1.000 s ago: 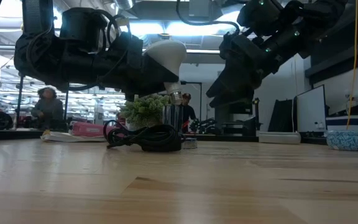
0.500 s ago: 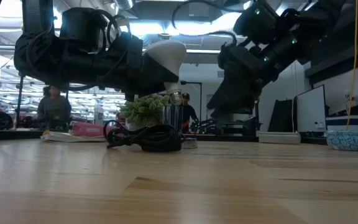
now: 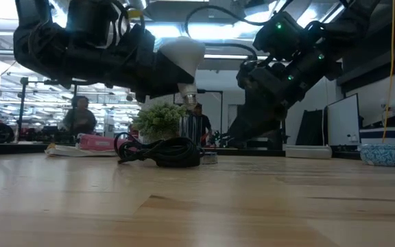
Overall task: Screw lightbulb
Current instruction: Insert the lightbulb into the lamp
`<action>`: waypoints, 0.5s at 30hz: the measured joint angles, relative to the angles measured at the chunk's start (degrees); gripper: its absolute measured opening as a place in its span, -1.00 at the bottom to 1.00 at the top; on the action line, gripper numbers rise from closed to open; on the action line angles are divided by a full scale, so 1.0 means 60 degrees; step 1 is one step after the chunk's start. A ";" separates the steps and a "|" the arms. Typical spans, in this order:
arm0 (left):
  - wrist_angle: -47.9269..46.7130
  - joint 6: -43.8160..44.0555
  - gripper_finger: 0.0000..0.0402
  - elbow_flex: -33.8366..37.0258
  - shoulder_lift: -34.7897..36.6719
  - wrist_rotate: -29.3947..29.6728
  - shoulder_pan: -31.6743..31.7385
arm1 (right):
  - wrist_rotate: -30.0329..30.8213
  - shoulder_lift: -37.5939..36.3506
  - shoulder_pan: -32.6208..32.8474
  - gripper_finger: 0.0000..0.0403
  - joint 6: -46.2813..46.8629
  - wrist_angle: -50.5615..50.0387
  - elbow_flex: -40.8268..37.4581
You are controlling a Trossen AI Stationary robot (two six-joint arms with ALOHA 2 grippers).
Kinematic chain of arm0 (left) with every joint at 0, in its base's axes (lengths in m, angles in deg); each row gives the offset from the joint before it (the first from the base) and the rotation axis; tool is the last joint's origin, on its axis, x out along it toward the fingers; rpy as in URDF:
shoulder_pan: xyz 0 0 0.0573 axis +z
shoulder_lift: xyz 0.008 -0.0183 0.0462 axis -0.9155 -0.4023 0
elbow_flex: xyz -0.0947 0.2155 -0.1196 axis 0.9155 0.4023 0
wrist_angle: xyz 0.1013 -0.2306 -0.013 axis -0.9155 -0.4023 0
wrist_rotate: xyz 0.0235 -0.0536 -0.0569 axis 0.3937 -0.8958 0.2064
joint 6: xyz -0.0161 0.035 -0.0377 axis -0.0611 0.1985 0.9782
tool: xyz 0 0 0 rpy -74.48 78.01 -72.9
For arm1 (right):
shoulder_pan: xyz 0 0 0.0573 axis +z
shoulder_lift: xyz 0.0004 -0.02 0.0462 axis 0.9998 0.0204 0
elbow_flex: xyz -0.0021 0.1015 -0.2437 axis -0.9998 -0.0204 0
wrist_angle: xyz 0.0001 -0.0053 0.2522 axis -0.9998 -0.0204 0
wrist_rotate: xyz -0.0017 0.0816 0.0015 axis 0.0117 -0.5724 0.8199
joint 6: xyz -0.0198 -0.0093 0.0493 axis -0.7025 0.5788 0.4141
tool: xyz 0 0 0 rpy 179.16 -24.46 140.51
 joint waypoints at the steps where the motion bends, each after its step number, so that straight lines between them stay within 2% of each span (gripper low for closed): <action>1: -0.0099 -0.0002 -0.25 -0.0001 0.0027 0.0008 0.0000 | 0.0000 0.0000 0.0000 0.29 0.0000 0.0056 0.0000; 15: -0.1626 -0.0126 -0.25 -0.0499 0.0033 0.0011 -0.0113 | 0.0000 0.0000 0.0000 0.29 0.0000 0.1480 0.0000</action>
